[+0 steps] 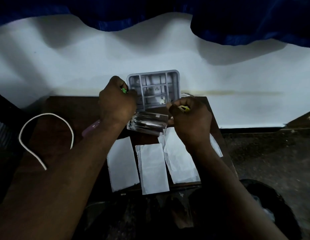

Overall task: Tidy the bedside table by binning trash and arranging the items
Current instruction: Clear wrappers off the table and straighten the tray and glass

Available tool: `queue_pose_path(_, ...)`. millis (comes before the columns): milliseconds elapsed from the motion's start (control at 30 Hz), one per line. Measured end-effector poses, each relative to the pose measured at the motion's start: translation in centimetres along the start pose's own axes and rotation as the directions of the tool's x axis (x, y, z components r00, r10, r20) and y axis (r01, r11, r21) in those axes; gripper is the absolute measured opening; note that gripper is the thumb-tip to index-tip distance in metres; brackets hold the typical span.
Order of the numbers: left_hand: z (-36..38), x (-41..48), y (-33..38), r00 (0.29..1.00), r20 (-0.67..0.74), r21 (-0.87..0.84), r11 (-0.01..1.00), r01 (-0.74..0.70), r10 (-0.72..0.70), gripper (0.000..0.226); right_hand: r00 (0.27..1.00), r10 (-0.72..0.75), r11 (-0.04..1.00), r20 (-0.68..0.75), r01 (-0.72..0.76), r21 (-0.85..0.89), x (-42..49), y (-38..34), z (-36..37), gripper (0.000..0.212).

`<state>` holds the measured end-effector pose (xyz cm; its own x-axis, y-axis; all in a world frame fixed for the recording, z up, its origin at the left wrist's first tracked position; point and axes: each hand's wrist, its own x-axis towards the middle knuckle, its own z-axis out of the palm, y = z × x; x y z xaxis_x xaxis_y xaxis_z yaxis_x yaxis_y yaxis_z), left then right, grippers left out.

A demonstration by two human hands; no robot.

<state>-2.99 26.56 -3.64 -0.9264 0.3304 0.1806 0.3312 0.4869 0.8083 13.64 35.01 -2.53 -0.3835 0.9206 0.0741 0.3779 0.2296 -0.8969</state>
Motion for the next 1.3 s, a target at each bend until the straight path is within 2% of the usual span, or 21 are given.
queue_pose_path(100, -0.1, -0.2, 0.2, 0.999, 0.000, -0.009, 0.999, -0.038, 0.038, 0.017, 0.999, 0.049, 0.999, -0.024, -0.050, -0.021, 0.1, -0.5, 0.0, 0.050)
queue_pose_path(200, -0.3, -0.4, 0.3, 0.998, -0.002, -0.034, 0.998, -0.061, 0.061, 0.018, 0.994, 0.096, 0.995, -0.057, -0.096, 0.012, 0.0, -1.0, 0.1, 0.063)
queue_pose_path(300, -0.6, -0.6, 0.5, 0.997, -0.022, -0.046, 0.996, -0.082, 0.081, 0.018, 0.990, 0.090, 0.995, -0.108, -0.084, 0.058, 0.3, -0.9, 0.0, 0.050)
queue_pose_path(400, -0.8, -0.6, 0.6, 0.995, -0.036, -0.026, 0.996, -0.089, 0.088, 0.020, 0.993, 0.032, 0.999, -0.116, -0.027, 0.048, 0.2, -1.0, -0.1, 0.019)
queue_pose_path(500, -1.0, -0.5, 0.4, 0.996, -0.031, -0.027, 0.996, -0.088, 0.087, 0.021, 0.995, -0.037, 0.999, -0.089, 0.036, -0.014, 0.0, -1.0, -0.1, 0.020)
queue_pose_path(600, -1.2, -0.6, 0.6, 0.995, -0.026, -0.033, 0.995, -0.093, 0.092, 0.022, 0.998, -0.030, 0.999, -0.053, 0.031, 0.011, 0.0, -1.0, 0.0, 0.024)
queue_pose_path(867, -1.8, -0.9, 1.0, 0.990, -0.033, -0.009, 0.990, -0.139, 0.138, 0.019, 0.990, -0.110, 0.993, -0.085, 0.113, 0.031, -0.7, -1.9, 0.1, 0.028)
queue_pose_path(967, -1.9, -1.1, 1.1, 0.987, -0.029, -0.018, 0.987, -0.158, 0.158, 0.021, 0.989, -0.056, 0.985, -0.134, 0.076, 0.152, -0.6, -2.1, 0.1, 0.029)
queue_pose_path(1100, -2.0, -1.2, 1.1, 0.986, -0.030, -0.018, 0.987, -0.162, 0.162, 0.020, 0.987, 0.014, 0.980, -0.160, 0.019, 0.198, -0.2, -2.0, 0.0, 0.011)
queue_pose_path(1133, -2.1, -1.2, 1.1, 0.987, -0.031, -0.016, 0.987, -0.160, 0.160, 0.021, 0.987, 0.009, 0.984, -0.158, 0.019, 0.178, -0.2, -1.9, 0.1, 0.011)
queue_pose_path(1233, -2.2, -1.2, 1.1, 0.986, -0.032, -0.014, 0.986, -0.163, 0.163, 0.020, 0.982, -0.006, 0.995, -0.187, 0.024, 0.096, -0.2, -1.7, 0.2, 0.045)
queue_pose_path(1300, -2.3, -1.2, 1.2, 0.986, -0.033, -0.019, 0.986, -0.166, 0.165, 0.019, 0.980, -0.020, 0.997, -0.200, 0.036, 0.075, -0.4, -1.9, 0.2, 0.058)
